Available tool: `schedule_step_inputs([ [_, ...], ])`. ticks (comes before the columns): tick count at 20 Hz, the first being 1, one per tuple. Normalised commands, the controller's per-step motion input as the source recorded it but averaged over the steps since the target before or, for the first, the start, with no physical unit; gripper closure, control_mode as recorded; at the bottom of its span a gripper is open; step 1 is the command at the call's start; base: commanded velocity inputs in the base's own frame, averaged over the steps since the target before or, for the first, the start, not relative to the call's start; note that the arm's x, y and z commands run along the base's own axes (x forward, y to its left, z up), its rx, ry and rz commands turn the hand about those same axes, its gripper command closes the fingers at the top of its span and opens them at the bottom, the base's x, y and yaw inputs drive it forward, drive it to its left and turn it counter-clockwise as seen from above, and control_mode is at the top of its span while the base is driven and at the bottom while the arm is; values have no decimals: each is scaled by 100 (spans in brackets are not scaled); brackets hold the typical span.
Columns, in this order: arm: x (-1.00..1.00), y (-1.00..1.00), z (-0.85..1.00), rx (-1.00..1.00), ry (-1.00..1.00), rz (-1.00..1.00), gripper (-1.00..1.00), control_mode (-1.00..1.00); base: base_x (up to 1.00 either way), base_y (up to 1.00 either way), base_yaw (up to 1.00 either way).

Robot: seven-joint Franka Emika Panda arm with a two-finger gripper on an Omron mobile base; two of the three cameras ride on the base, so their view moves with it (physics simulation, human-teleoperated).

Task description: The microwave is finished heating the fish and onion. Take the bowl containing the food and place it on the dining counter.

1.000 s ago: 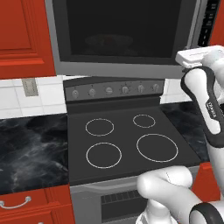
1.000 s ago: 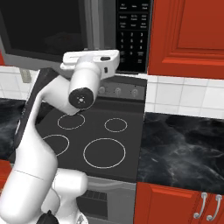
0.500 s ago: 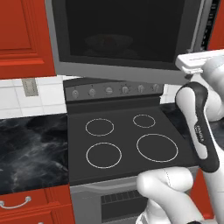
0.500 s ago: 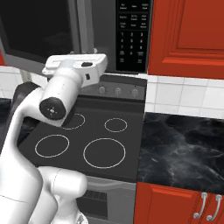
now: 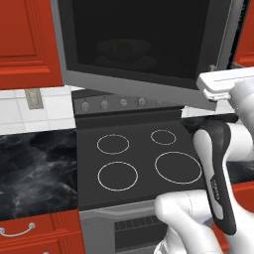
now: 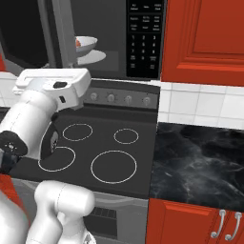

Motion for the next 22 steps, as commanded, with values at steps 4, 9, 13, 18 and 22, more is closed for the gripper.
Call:
schedule_step_inputs([
  [4, -29, 1, 1, -2, -1, 0, -100, -100, 0, 0, 0],
  [9, -90, -37, -14, 0, -9, 2, -100, -100, 0, 0, 0],
  [13, -100, 5, 0, 0, -6, 5, -100, -100, 0, 0, 0],
  [18, -92, 39, 0, 0, -3, 2, -100, -100, 0, 0, 0],
  [22, -100, 38, -2, -1, -9, 5, -100, -100, 0, 0, 0],
])
